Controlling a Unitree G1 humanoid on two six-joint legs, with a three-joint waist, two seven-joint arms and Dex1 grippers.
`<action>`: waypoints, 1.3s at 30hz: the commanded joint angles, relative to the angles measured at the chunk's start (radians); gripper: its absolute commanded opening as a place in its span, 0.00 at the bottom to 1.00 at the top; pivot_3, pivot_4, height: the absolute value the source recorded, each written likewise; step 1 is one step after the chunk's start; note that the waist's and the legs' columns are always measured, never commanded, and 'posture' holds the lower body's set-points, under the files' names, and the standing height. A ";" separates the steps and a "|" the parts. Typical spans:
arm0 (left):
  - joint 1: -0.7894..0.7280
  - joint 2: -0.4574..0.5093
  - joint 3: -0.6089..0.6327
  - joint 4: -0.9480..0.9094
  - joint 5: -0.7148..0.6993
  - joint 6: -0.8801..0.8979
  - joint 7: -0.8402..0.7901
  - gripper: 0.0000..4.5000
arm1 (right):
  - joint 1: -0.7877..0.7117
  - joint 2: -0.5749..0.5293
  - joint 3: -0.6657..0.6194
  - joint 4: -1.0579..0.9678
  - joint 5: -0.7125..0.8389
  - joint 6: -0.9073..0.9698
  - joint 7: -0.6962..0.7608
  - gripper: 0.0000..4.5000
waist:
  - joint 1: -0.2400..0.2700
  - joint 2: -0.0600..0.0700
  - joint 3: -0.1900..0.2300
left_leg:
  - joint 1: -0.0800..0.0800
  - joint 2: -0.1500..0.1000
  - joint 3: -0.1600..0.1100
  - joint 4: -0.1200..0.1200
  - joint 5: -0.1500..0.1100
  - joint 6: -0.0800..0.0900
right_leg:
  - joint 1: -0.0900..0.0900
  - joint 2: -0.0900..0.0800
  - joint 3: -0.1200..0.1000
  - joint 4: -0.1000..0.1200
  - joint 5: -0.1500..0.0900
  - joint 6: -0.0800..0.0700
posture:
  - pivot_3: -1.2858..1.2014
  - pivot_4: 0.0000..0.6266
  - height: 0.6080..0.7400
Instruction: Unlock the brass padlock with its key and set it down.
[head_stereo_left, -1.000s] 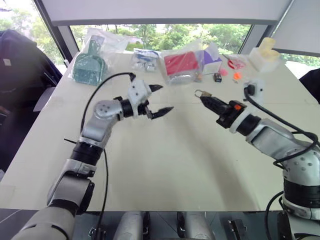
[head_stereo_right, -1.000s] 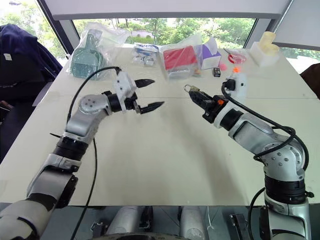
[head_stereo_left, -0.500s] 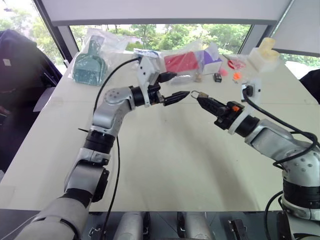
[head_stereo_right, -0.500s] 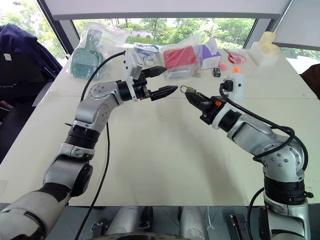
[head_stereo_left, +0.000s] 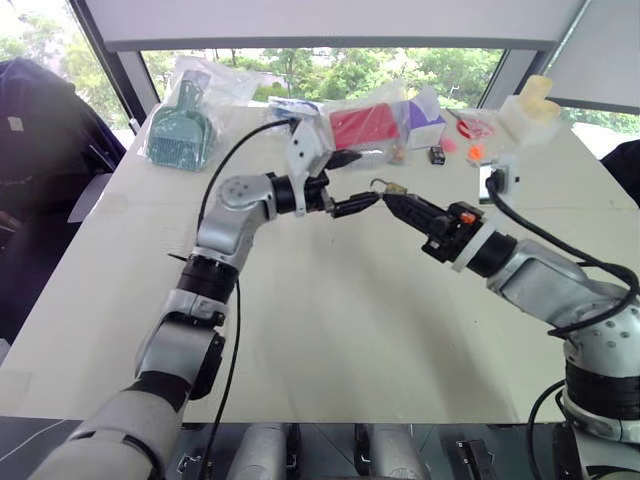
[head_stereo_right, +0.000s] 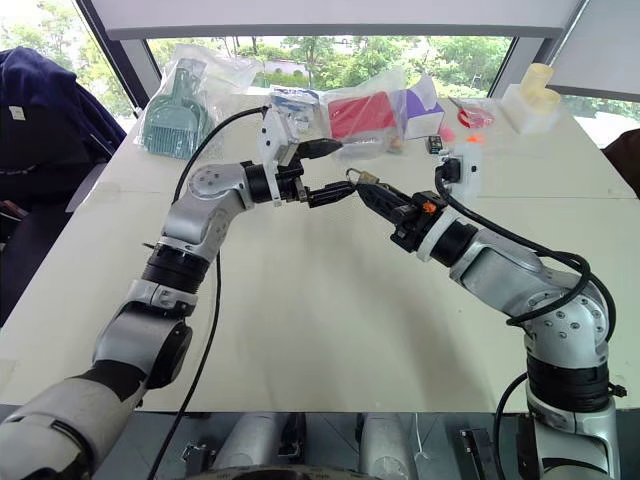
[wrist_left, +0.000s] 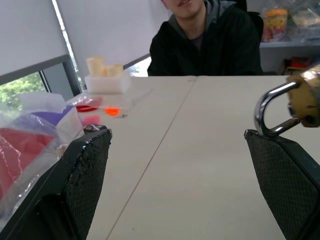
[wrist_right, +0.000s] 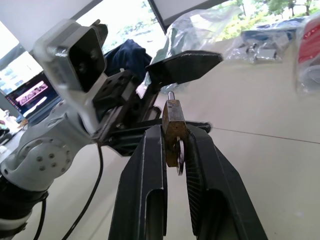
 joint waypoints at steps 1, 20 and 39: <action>-0.044 -0.015 0.023 -0.014 -0.002 -0.019 0.005 0.98 | 0.006 0.000 0.007 -0.034 0.014 0.000 0.012 0.02 | 0.000 0.000 0.000 | 0.000 0.000 0.000 0.000 0.000 0.000 | 0.000 0.000 0.000 0.000 0.000 0.000 | 0.52 0.24 1.00; -0.033 -0.025 0.056 -0.011 0.007 -0.023 0.057 0.98 | 0.039 0.026 0.016 -0.025 0.048 -0.018 -0.011 0.02 | 0.000 0.000 0.000 | -0.001 0.000 0.000 0.000 0.000 0.000 | -0.001 0.000 0.000 0.000 0.000 0.000 | 0.52 0.24 1.00; 0.396 0.331 0.008 -0.663 -0.210 0.611 -0.128 0.98 | -0.044 -0.025 0.085 0.573 0.108 0.290 0.099 0.02 | -0.008 0.001 0.000 | 0.000 0.001 0.000 -0.001 0.000 -0.001 | -0.002 -0.004 0.001 0.000 -0.003 -0.005 | 0.52 0.24 1.00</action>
